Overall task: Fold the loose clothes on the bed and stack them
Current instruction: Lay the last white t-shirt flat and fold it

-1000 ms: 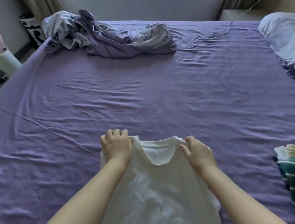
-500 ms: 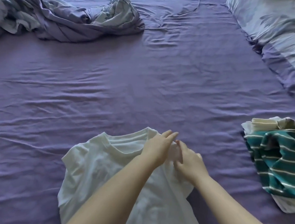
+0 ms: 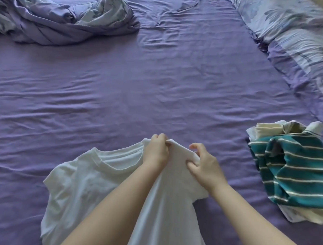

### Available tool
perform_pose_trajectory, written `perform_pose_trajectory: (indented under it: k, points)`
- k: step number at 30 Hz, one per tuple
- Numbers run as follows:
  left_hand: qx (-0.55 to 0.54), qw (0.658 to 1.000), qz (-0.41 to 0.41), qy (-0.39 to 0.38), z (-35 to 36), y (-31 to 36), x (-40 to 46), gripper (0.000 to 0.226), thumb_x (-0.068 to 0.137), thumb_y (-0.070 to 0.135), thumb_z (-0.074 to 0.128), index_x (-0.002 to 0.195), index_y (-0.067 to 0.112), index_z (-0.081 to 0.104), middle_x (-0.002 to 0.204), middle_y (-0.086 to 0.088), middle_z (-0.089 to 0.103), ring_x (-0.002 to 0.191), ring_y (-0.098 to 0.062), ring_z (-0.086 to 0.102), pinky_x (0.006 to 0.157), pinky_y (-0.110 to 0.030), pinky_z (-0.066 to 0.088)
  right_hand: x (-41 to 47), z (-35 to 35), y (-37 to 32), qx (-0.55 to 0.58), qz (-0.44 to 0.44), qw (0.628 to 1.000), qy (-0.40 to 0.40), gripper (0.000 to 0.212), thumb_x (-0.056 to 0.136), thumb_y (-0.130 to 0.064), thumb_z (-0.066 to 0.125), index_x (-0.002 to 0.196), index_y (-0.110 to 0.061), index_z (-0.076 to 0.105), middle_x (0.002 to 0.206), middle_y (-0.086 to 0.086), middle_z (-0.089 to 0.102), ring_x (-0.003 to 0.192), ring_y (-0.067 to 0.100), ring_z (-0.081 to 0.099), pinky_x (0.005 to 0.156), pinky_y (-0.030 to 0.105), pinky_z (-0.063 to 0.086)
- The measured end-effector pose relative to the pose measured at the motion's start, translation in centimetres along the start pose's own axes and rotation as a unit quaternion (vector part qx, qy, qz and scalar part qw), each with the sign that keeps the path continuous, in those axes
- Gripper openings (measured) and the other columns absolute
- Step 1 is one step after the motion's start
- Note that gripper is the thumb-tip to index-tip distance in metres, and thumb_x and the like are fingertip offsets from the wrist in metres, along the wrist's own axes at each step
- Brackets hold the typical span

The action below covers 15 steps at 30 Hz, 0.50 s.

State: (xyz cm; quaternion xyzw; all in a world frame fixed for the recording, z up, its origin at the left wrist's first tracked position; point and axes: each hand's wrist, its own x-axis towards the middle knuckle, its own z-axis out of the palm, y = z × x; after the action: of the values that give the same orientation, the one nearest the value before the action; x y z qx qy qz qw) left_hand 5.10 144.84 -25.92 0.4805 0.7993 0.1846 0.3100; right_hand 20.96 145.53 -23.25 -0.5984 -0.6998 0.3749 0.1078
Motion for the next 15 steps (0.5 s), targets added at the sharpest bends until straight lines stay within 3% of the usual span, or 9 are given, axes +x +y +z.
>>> perform_pose_trajectory:
  k: [3, 6, 10, 13, 15]
  points:
    - [-0.029, 0.999, 0.028, -0.020, 0.5, 0.0, -0.7, 0.035, 0.094, 0.015, 0.046, 0.129, 0.015, 0.046, 0.143, -0.006, 0.033, 0.113, -0.025, 0.052, 0.092, -0.032, 0.041, -0.4, 0.7, 0.4, -0.109, -0.023, 0.992, 0.061, 0.060, 0.082, -0.024, 0.062, 0.136, -0.025, 0.037, 0.131, -0.003, 0.047, 0.114, 0.021, 0.051, 0.082, 0.035, 0.042]
    - [-0.023, 0.998, 0.054, -0.034, 0.5, -0.6, -2.0, 0.052, 0.091, 0.007, 0.047, 0.140, 0.022, 0.036, 0.156, -0.006, 0.010, 0.122, -0.023, 0.048, 0.097, -0.032, 0.041, -1.2, 1.6, 0.0, -0.236, -0.096, 0.964, 0.078, 0.073, 0.073, -0.022, 0.074, 0.138, -0.016, 0.042, 0.140, 0.009, 0.044, 0.129, 0.028, 0.043, 0.099, 0.043, 0.038]
    - [0.064, 0.992, 0.108, 0.014, -0.7, -3.7, -4.2, 0.054, 0.085, 0.001, 0.051, 0.134, 0.021, 0.045, 0.149, -0.007, 0.026, 0.132, -0.024, 0.035, 0.100, -0.038, 0.040, -2.4, 3.4, -1.4, -0.331, -0.209, 0.918, 0.065, 0.062, 0.053, -0.019, 0.085, 0.111, -0.013, 0.066, 0.123, 0.011, 0.062, 0.120, 0.033, 0.055, 0.095, 0.058, 0.042]
    - [0.162, 0.980, 0.102, 0.052, -2.9, -6.9, -5.9, 0.046, 0.088, 0.009, 0.049, 0.132, 0.021, 0.051, 0.148, -0.007, 0.034, 0.132, -0.026, 0.037, 0.105, -0.037, 0.031, -3.2, 5.6, -1.9, -0.341, -0.278, 0.898, 0.003, 0.051, 0.049, -0.026, 0.088, 0.097, -0.016, 0.072, 0.111, 0.009, 0.069, 0.106, 0.027, 0.065, 0.083, 0.048, 0.053]
    - [0.208, 0.968, 0.080, 0.112, -5.0, -9.3, -6.8, 0.046, 0.084, 0.005, 0.052, 0.127, 0.019, 0.057, 0.142, -0.010, 0.044, 0.129, -0.030, 0.042, 0.106, -0.040, 0.031, -3.9, 7.1, -2.6, -0.351, -0.262, 0.898, -0.034, 0.050, 0.045, -0.026, 0.090, 0.092, -0.017, 0.074, 0.105, 0.010, 0.070, 0.097, 0.026, 0.068, 0.073, 0.043, 0.057]
